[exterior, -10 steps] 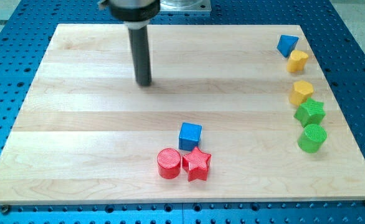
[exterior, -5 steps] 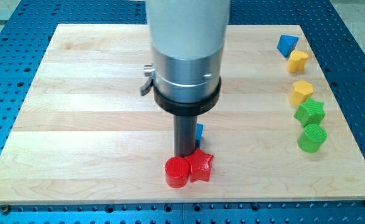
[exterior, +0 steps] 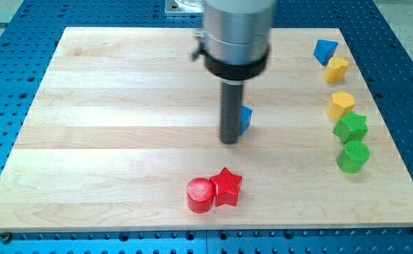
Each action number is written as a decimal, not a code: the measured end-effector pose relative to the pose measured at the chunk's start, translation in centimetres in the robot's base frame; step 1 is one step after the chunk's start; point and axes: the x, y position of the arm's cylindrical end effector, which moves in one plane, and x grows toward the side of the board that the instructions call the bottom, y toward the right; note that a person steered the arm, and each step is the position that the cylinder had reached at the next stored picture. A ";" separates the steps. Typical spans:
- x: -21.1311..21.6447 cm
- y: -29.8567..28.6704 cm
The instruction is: Place the blue cube bottom left to the triangle
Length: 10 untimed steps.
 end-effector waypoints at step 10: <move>-14.1 -0.7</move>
